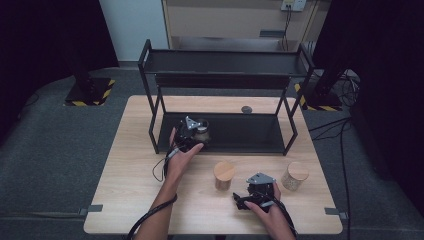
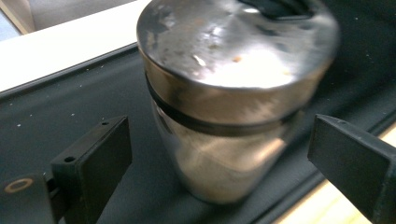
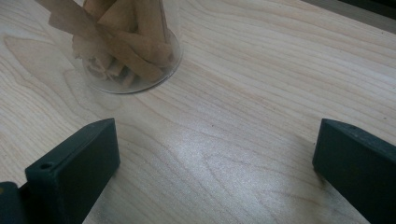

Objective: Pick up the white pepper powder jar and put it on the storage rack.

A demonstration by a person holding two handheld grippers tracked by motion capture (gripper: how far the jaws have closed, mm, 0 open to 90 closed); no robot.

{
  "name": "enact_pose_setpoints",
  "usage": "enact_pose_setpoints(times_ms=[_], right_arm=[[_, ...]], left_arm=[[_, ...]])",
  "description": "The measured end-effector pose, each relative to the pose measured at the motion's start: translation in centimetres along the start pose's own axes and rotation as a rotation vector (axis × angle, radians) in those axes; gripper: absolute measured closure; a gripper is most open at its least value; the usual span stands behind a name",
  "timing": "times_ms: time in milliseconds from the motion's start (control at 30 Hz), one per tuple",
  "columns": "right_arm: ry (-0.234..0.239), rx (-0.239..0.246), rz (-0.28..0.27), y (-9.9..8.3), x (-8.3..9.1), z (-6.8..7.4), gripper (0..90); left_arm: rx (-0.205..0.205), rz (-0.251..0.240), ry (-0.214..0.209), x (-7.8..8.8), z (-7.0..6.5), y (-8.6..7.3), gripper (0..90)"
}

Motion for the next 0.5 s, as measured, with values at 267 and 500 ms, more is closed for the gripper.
enact_pose_setpoints(times_ms=[267,500], right_arm=[[0.0,0.001,-0.001,0.0,0.0,0.0,0.4],[0.0,0.001,-0.001,0.0,0.0,0.0,0.5]], left_arm=[[0.004,-0.031,0.022,1.9,-0.7,-0.5,5.2],[-0.007,-0.029,0.025,3.1,-1.2,-1.2,5.4]])
Point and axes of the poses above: each handheld gripper's, and its own axes: x roughly backward along the jaws, y roughly out of its top, z roughly to its left, the point moved 5 cm from there along -x, roughly forward along the jaws, and after that the axes turned 7 degrees about -x, right-handed, at the moved point
